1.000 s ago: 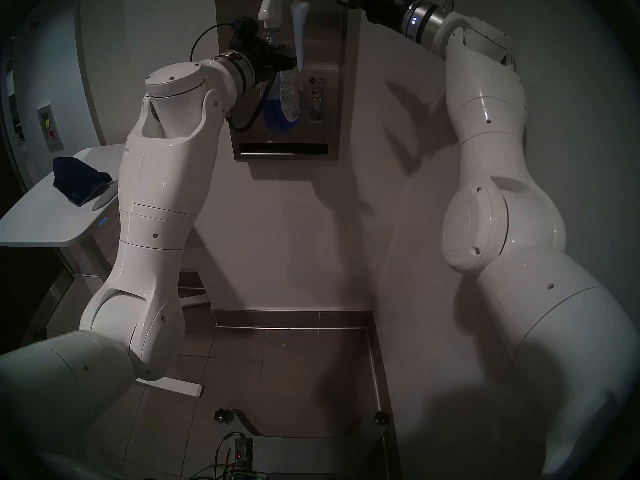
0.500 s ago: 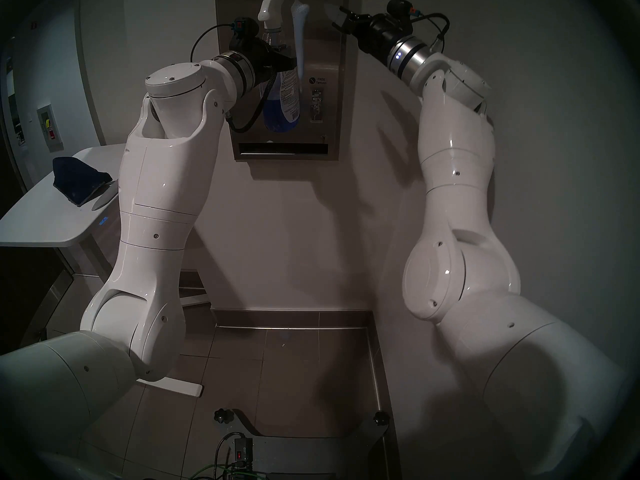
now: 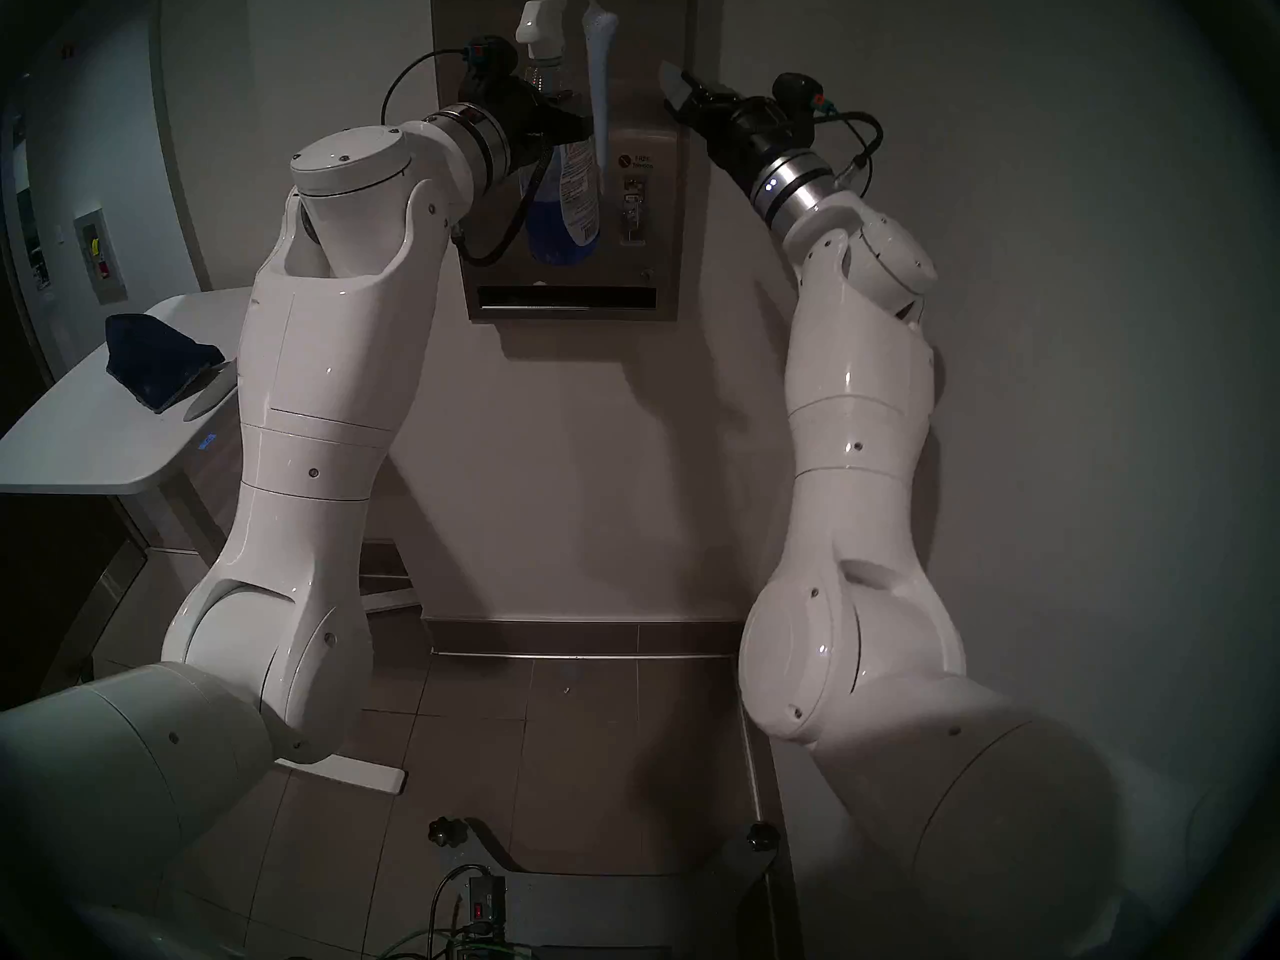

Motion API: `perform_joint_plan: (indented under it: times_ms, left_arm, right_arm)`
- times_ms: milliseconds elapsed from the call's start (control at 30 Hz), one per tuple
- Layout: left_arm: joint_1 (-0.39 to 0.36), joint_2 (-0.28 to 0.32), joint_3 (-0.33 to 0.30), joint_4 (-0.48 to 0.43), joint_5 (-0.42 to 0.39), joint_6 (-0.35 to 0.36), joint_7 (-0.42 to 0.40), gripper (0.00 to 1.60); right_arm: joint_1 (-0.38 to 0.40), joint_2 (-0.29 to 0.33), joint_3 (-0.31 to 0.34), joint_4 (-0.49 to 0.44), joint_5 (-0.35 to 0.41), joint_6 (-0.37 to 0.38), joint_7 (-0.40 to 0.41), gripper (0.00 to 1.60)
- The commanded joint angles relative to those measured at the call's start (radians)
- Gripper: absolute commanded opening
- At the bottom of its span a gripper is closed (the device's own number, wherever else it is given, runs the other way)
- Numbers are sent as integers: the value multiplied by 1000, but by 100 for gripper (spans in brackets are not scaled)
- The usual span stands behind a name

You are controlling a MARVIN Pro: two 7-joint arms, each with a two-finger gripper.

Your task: Pick up the cleaner bottle and spray the cleaner onto the surface

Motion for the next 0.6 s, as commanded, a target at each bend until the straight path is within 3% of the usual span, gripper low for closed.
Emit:
perform_joint_plan:
  times_ms: [0,267,567]
  left_arm:
    - [-66,-10,-9,-44,-2,-27,0,0]
    - [-67,-13,-12,-44,1,-29,-3,0]
    - [-68,-15,-14,-43,4,-32,-5,0]
  right_arm:
    - [-95,-96,-25,-105,-21,-82,-54,160]
    - [-225,-170,-51,-216,-100,-220,-190,160]
    - [-281,-180,-104,-248,-193,-337,-307,160]
